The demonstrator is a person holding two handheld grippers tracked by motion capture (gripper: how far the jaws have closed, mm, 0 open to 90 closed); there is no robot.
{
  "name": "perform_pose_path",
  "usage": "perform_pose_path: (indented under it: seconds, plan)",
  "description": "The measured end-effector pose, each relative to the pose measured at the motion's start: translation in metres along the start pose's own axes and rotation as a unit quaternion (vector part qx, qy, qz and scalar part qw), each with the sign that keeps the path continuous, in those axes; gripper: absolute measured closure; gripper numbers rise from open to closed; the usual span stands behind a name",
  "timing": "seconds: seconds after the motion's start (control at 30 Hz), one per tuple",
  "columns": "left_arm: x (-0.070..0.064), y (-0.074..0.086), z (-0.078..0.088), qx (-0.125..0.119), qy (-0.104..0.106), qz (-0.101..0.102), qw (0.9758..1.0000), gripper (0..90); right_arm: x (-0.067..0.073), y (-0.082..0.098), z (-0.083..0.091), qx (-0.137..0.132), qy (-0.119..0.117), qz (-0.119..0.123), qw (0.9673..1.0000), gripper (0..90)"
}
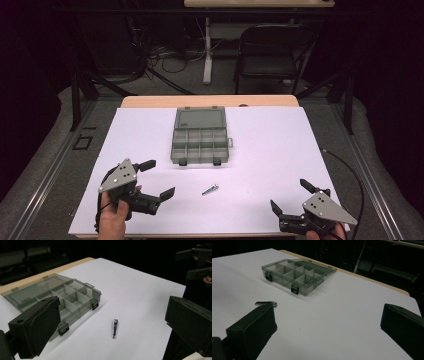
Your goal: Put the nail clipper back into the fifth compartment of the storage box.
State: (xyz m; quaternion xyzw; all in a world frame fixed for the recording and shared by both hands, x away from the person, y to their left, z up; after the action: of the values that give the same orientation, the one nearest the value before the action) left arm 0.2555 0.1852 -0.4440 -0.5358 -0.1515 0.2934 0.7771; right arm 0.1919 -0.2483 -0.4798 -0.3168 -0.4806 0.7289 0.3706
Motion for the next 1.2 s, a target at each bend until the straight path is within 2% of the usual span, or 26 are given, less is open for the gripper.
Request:
perform_pose_path:
  seconds: [0.07, 0.3, 0.43, 0.57, 0.63, 0.87, 1.0, 1.2]
  plan:
    - [0.004, -0.004, -0.008, 0.014, 0.008, 0.014, 0.9998, 0.0, 0.0, 0.0, 0.0, 0.001, 0.0, -0.001, 1.0, 0.0]
    - [0.011, -0.012, -0.023, 0.034, 0.023, 0.03, 0.9987, 0.0, 0.0, 0.002, -0.002, 0.005, -0.003, -0.003, 1.0, 0.0]
    - [0.013, -0.017, -0.031, 0.05, 0.018, 0.031, 0.9981, 0.0, 0.0, 0.002, -0.003, 0.005, -0.004, -0.003, 1.0, 0.0]
    - [0.014, -0.02, -0.036, 0.056, 0.015, 0.031, 0.9978, 0.0, 0.0, 0.002, -0.003, 0.009, -0.006, -0.003, 0.9999, 0.0]
    - [0.014, -0.022, -0.041, 0.066, 0.014, 0.024, 0.9974, 0.0, 0.001, 0.002, -0.004, 0.008, -0.008, -0.003, 0.9999, 0.0]
    - [0.013, -0.025, -0.053, 0.09, 0.016, 0.019, 0.9957, 1.0, 0.001, 0.003, -0.004, 0.012, -0.009, -0.002, 0.9999, 0.0]
    - [0.012, -0.026, -0.057, 0.098, 0.014, 0.012, 0.9951, 3.7, 0.0, 0.003, -0.004, 0.011, -0.008, -0.003, 0.9999, 0.0]
    - [0.011, -0.029, -0.065, 0.107, 0.016, 0.013, 0.9941, 5.9, 0.001, 0.004, -0.005, 0.012, -0.009, -0.002, 0.9999, 0.0]
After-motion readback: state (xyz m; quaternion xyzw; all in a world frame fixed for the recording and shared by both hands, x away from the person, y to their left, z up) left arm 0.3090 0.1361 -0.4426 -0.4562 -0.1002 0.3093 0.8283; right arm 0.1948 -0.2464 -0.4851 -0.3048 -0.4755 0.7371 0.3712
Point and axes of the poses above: each handheld gripper's, and its own axes: z roughly backward along the jaws, y roughly out of its underside, x roughly to its left, the point moved 1 cm from there along -z, roughly forward along the jaws, and after that the axes turned 3 degrees about -y, right-handed, at the moved point
